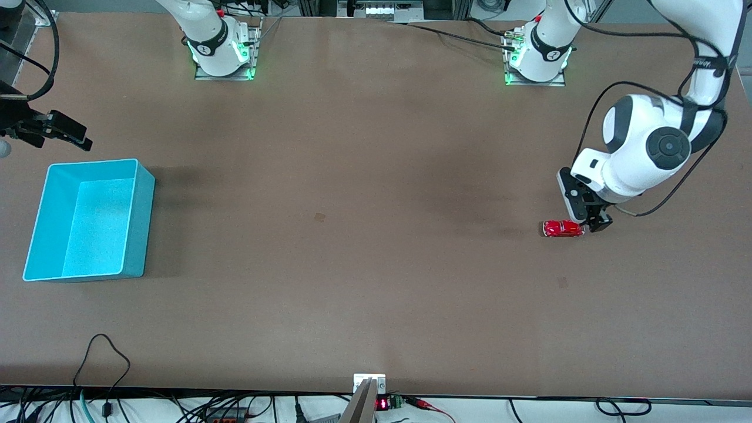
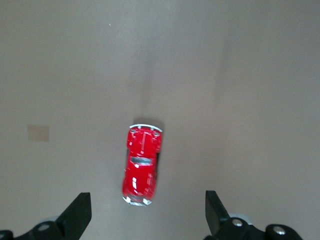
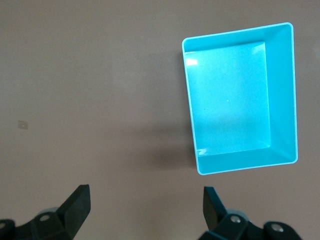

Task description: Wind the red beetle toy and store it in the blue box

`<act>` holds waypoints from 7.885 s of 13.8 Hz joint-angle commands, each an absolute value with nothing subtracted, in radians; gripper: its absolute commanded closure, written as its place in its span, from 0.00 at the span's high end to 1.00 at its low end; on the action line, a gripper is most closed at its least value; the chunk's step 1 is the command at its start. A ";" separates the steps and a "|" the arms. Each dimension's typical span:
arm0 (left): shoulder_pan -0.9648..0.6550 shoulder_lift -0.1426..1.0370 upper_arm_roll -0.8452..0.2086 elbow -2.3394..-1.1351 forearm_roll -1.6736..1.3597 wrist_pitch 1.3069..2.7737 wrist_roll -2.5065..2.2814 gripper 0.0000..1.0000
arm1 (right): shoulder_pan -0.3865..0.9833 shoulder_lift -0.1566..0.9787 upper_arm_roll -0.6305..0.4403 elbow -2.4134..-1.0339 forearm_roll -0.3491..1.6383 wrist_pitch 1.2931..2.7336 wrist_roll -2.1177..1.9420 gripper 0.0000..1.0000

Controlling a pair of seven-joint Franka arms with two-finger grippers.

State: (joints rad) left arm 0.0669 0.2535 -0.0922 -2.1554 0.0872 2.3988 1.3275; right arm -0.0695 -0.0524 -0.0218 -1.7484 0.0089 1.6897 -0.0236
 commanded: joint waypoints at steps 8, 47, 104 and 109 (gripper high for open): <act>0.132 0.439 -0.097 -2.154 0.107 2.641 1.548 0.99 | -0.064 -0.061 -0.018 -1.761 -0.002 1.697 -0.038 1.00; 0.376 0.236 -0.155 -1.968 0.097 2.042 1.605 1.00 | -0.064 -0.055 -0.018 -1.761 0.000 1.695 -0.037 1.00; -0.038 -0.067 -0.034 -1.687 0.012 1.595 -0.063 1.00 | -0.041 0.433 -0.020 -1.900 0.000 2.236 -1.429 1.00; -0.038 -0.069 -0.034 -1.687 0.011 1.582 -0.064 1.00 | -0.086 0.440 -0.020 -2.005 0.011 2.315 -1.557 1.00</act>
